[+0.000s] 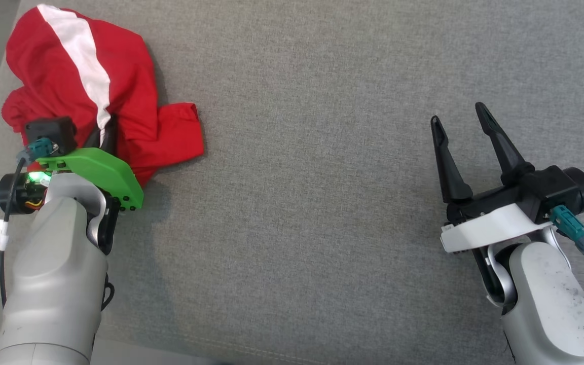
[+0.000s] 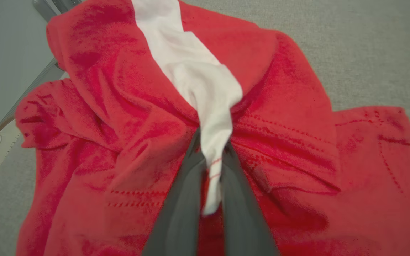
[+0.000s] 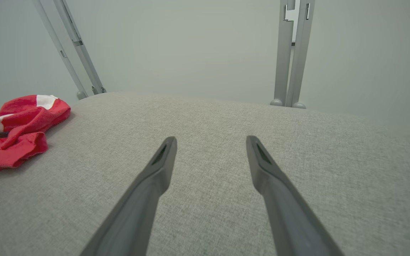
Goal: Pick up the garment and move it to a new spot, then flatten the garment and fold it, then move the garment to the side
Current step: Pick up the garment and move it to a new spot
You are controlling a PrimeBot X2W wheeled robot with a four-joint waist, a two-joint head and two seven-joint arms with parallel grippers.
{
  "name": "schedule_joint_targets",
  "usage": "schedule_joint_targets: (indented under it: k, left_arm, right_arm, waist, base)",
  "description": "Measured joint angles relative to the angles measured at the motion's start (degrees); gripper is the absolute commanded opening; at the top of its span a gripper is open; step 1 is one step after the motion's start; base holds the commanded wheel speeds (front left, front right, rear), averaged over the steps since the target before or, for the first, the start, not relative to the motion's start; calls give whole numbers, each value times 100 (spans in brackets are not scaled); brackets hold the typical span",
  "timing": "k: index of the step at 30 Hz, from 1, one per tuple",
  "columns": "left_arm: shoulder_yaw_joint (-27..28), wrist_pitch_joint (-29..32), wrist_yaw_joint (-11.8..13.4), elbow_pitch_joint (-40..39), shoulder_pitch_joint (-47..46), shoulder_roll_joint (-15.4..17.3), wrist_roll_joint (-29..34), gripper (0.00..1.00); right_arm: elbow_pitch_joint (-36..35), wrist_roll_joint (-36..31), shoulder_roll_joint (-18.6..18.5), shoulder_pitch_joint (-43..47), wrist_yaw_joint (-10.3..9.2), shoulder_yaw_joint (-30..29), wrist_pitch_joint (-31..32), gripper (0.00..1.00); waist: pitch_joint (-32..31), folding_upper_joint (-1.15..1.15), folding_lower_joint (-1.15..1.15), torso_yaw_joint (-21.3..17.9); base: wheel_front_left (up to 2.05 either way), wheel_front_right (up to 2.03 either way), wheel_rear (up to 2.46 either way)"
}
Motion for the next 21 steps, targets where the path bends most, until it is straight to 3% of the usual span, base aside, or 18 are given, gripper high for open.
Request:
schedule_joint_targets:
  k: [10,13,21]
  left_arm:
    - [-162,-528,-5,-901,228,-27,-581,0]
    - [-179,-544,0,-1310,367,-154,-649,0]
    - [-614,-304,311,-2499,787,-588,-719,0]
  right_arm:
    - [333,175,204,91,0,2,-85,100]
    - [379,227,267,138,0,-49,-99,100]
    - [269,271,359,252,0,-138,-101,100]
  waist:
    - [-678,0,0,-108]
    - [-881,0,0,-188]
    - [-1195,0,0,-617]
  base:
    - [0,0,0]
    - [0,0,0]
    - [0,0,0]
